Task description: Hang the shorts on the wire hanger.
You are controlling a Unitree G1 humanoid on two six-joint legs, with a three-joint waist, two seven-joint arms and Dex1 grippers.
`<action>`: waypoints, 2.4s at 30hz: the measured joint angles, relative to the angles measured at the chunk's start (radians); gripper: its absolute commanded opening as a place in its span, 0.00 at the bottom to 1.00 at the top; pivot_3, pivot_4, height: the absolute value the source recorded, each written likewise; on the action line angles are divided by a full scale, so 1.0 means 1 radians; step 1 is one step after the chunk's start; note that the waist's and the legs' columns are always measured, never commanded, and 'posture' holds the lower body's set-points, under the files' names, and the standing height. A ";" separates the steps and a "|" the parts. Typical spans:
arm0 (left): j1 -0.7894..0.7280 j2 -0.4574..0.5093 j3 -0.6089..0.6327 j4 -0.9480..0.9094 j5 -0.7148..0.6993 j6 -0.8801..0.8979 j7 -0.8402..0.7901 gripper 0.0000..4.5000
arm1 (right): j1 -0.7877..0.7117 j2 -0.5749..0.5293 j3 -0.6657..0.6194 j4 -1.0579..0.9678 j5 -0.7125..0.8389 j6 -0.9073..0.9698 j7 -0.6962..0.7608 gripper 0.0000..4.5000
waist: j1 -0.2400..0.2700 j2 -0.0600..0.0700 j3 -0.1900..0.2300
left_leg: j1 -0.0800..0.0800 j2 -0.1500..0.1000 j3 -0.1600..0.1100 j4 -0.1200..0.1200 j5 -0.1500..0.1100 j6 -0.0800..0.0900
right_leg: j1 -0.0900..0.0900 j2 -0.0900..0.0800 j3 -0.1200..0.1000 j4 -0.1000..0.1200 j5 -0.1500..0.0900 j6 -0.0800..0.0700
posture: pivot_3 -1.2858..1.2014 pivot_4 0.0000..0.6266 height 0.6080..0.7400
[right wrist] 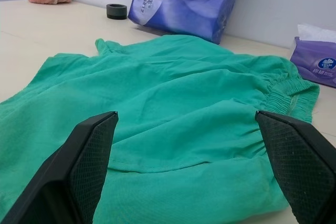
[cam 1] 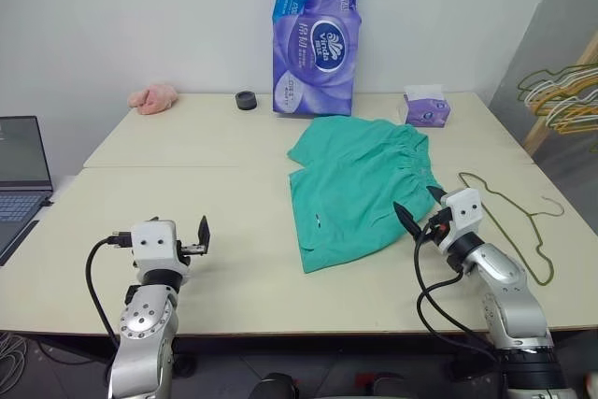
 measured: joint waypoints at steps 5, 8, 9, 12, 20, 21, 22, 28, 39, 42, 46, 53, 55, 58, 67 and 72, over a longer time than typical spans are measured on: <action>0.000 0.003 -0.002 0.000 0.011 -0.010 0.000 1.00 | 0.000 0.000 0.000 0.000 -0.001 0.000 0.000 0.99 | 0.000 0.000 0.000 | 0.000 0.000 0.000 0.000 0.000 0.000 | 0.000 0.000 0.000 0.000 0.000 0.000 | 0.54 0.00 1.00; 0.000 0.006 -0.008 0.001 0.022 -0.012 -0.004 1.00 | 0.000 -0.001 0.000 0.000 -0.001 0.000 0.001 0.99 | 0.000 0.000 0.000 | 0.000 0.000 0.000 0.000 0.000 0.000 | 0.000 0.000 0.000 0.000 0.000 0.000 | 0.54 0.00 1.00; 0.000 0.005 -0.008 0.002 0.022 -0.012 -0.005 1.00 | 0.000 -0.001 0.000 0.000 -0.001 0.000 0.002 0.99 | 0.000 0.000 0.000 | 0.000 0.000 0.000 0.000 0.000 0.000 | 0.000 0.000 0.000 0.000 0.000 0.000 | 0.54 0.00 1.00; 0.000 0.005 -0.008 0.006 0.021 -0.012 -0.010 1.00 | 0.000 -0.002 0.000 0.000 0.000 0.000 0.004 0.99 | 0.000 0.000 0.000 | 0.000 0.000 0.000 0.000 0.000 0.000 | 0.000 0.000 0.000 0.000 0.000 0.000 | 0.54 0.00 1.00; 0.009 0.016 -0.009 -0.001 -0.079 -0.030 -0.139 1.00 | 0.001 -0.005 0.000 0.000 0.000 0.000 0.022 0.99 | -0.001 0.000 0.000 | 0.000 0.000 0.000 0.000 0.000 0.000 | 0.000 0.000 0.000 0.000 0.000 0.000 | 0.53 0.00 1.00; 0.009 0.022 -0.009 -0.001 -0.079 -0.033 -0.144 1.00 | 0.002 -0.007 0.000 0.000 0.000 0.000 0.023 0.99 | -0.001 0.000 0.000 | 0.000 0.000 0.000 0.000 0.000 0.000 | 0.000 0.000 0.000 0.000 0.000 0.000 | 0.53 0.00 1.00; 0.009 0.026 -0.010 -0.001 -0.079 -0.038 -0.150 1.00 | 0.003 -0.009 0.000 0.000 0.000 0.000 0.025 0.99 | -0.001 0.000 0.000 | 0.000 0.000 0.000 0.000 0.000 0.000 | 0.000 0.000 0.000 0.000 0.000 0.000 | 0.53 0.00 1.00; -0.003 0.096 -0.103 -0.001 -0.086 -0.045 -0.291 1.00 | 0.007 -0.028 0.001 -0.007 0.012 0.001 0.066 0.99 | -0.003 0.001 0.001 | 0.000 0.000 0.001 0.000 0.000 0.000 | 0.000 0.000 0.000 0.000 0.000 0.000 | 0.52 0.00 1.00; -0.136 0.254 -0.301 -0.001 -0.126 0.092 -0.563 1.00 | 0.118 -0.241 0.045 -0.228 0.157 0.160 0.304 0.99 | -0.029 0.004 0.004 | -0.001 0.000 0.001 0.000 0.000 0.001 | 0.000 0.000 0.000 -0.002 0.000 0.000 | 0.49 0.00 1.00; -0.168 0.287 -0.371 -0.003 -0.121 0.136 -0.626 1.00 | 0.155 -0.349 0.046 -0.315 0.227 0.247 0.400 0.99 | -0.032 0.003 0.005 | -0.001 0.001 0.001 0.000 -0.001 0.001 | 0.000 0.000 0.000 -0.002 -0.001 0.000 | 0.48 0.00 1.00; -0.265 0.300 -0.454 0.021 -0.085 0.165 -0.684 1.00 | 0.160 -0.414 0.041 -0.365 0.237 0.266 0.439 0.99 | -0.040 0.001 0.007 | -0.001 0.001 0.001 0.001 -0.001 0.001 | 0.001 0.000 0.000 -0.001 -0.003 0.006 | 0.48 0.00 1.00; -0.389 0.294 -0.592 0.231 0.040 0.135 -0.730 1.00 | 0.143 -0.410 0.042 -0.367 0.225 0.261 0.425 0.99 | -0.058 -0.001 0.008 | -0.001 0.001 0.001 0.001 -0.001 0.001 | 0.000 0.000 0.000 -0.002 -0.002 0.007 | 0.46 0.00 1.00; -0.419 0.287 -0.602 0.264 0.064 0.105 -0.728 0.96 | 0.143 -0.408 0.042 -0.367 0.214 0.252 0.416 1.00 | -0.057 -0.001 0.008 | -0.001 0.001 0.002 0.001 -0.001 0.001 | 0.001 0.000 0.000 -0.003 -0.002 0.007 | 0.46 0.00 1.00; -0.440 0.261 -0.601 0.312 0.077 0.079 -0.716 0.82 | 0.143 -0.408 0.042 -0.351 0.175 0.217 0.407 1.00 | -0.057 -0.001 0.008 | -0.001 0.001 0.001 0.001 -0.001 0.001 | 0.001 0.000 0.000 -0.003 -0.002 0.007 | 0.46 0.00 1.00; -0.475 0.255 -0.552 0.407 0.093 0.050 -0.670 0.24 | 0.051 -0.447 0.137 -0.109 -0.128 -0.016 0.340 1.00 | -0.077 -0.001 0.008 | 0.000 0.001 0.002 0.002 0.000 0.001 | 0.001 0.000 0.001 -0.001 0.000 0.008 | 0.46 0.00 1.00; -0.513 0.274 -0.453 0.413 0.048 0.068 -0.668 0.01 | -0.196 -0.446 0.280 0.224 -0.417 -0.260 0.210 1.00 | -0.100 -0.001 0.008 | 0.000 0.001 0.002 0.001 0.000 0.001 | 0.000 0.000 0.001 -0.001 0.003 0.003 | 0.47 0.00 1.00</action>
